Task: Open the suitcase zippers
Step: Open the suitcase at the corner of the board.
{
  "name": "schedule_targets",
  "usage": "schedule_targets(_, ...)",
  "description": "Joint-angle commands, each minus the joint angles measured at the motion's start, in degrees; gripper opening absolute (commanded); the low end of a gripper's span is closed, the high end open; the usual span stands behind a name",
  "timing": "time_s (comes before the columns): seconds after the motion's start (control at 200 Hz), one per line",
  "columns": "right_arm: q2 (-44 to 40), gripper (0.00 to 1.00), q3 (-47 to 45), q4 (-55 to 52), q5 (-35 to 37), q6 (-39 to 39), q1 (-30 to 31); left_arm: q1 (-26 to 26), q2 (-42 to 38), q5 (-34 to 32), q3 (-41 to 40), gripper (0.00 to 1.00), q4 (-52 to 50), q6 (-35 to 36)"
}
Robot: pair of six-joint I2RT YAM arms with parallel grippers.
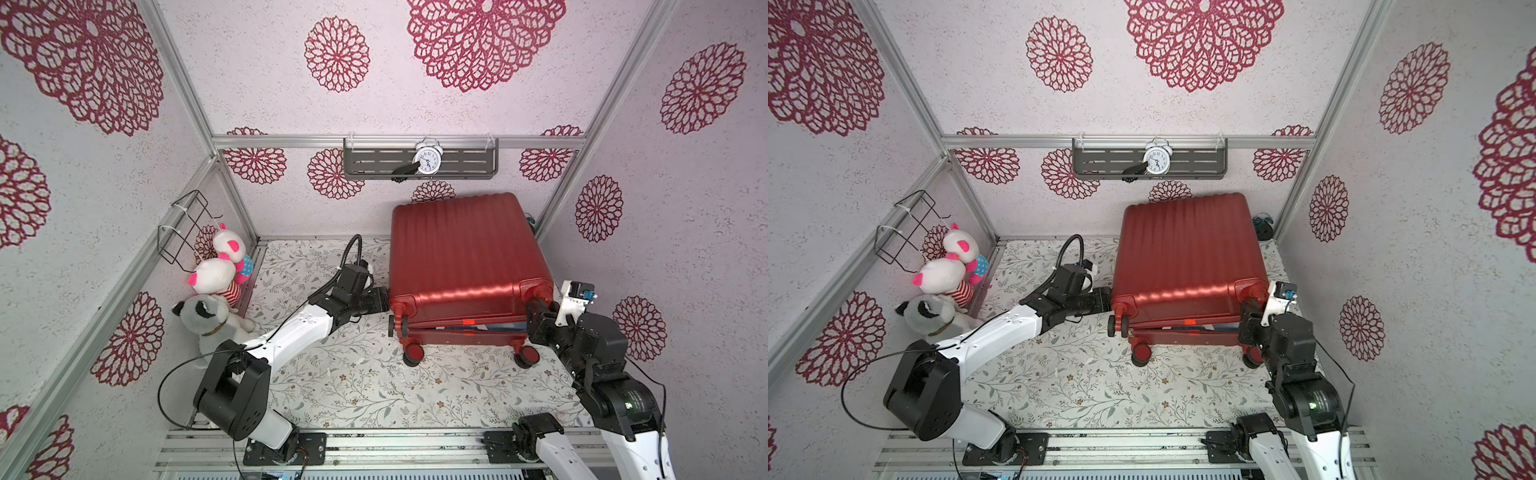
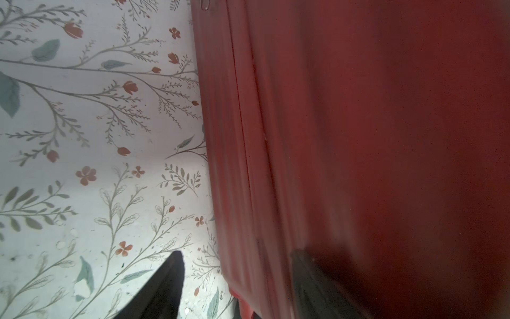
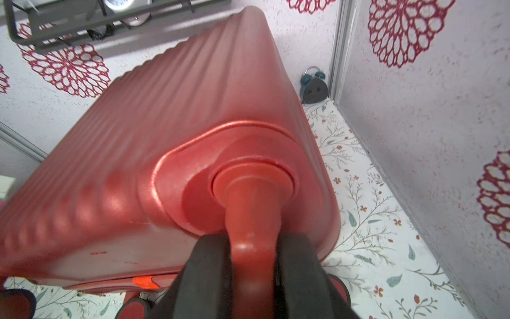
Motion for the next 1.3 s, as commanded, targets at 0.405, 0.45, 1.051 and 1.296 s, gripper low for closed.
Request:
schedule_targets(0.405, -1.34, 0.0, 9.13, 15.07, -9.64, -1.07, 0.21, -7.94, 11.52, 1.57, 16.78, 0.64, 3.06, -0.05)
schedule_targets(0.45, -1.63, 0.0, 9.12, 15.04, -10.02, -1.03, 0.18, -8.07, 12.23, 1.75, 17.95, 0.64, 2.96, -0.02)
schedule_targets(1.051, 3.26, 0.0, 13.53, 16.86, -17.99, 0.19, 0.18, -9.31, 6.79, -2.7, 7.43, 0.66, 5.61, -0.88)
schedule_targets(1.296, 3.65, 0.0, 12.44, 18.24, -19.0, 1.25, 0.22, -4.91, -5.91, -4.62, -2.52, 0.67, 2.85, -0.51)
